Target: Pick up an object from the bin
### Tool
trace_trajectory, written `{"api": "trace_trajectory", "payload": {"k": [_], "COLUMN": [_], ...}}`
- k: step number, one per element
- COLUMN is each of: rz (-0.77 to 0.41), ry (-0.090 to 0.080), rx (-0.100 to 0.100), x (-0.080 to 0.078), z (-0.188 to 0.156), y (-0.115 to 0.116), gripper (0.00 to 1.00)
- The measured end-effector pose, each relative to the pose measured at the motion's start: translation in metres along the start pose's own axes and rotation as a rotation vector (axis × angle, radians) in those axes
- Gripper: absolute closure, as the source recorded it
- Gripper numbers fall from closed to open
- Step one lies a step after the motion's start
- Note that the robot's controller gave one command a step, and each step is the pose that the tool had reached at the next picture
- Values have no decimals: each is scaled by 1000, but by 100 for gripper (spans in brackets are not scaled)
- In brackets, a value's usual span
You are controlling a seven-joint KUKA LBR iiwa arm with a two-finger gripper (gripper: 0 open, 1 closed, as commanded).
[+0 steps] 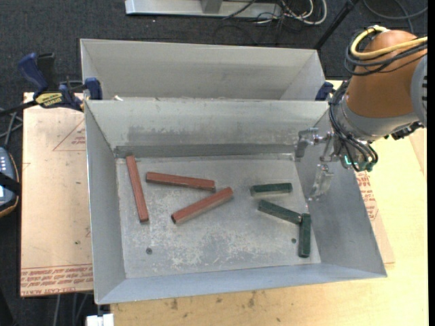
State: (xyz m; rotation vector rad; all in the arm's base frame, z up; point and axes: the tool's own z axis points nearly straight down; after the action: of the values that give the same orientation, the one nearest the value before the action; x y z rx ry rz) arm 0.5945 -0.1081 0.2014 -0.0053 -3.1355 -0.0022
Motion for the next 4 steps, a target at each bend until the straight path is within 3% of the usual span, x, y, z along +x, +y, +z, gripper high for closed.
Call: {"api": "trace_trajectory", "payload": {"k": [1, 2, 3, 4], "rz": [-2, -4, -18, -18], "ry": [-8, -17, -11, -11], "rx": [1, 3, 1, 1], "x": [-2, -13, 27, 27], "z": [-5, 39, 128, 128], "y": [0, -1, 3, 3], "gripper": [0, 0, 100, 100]}}
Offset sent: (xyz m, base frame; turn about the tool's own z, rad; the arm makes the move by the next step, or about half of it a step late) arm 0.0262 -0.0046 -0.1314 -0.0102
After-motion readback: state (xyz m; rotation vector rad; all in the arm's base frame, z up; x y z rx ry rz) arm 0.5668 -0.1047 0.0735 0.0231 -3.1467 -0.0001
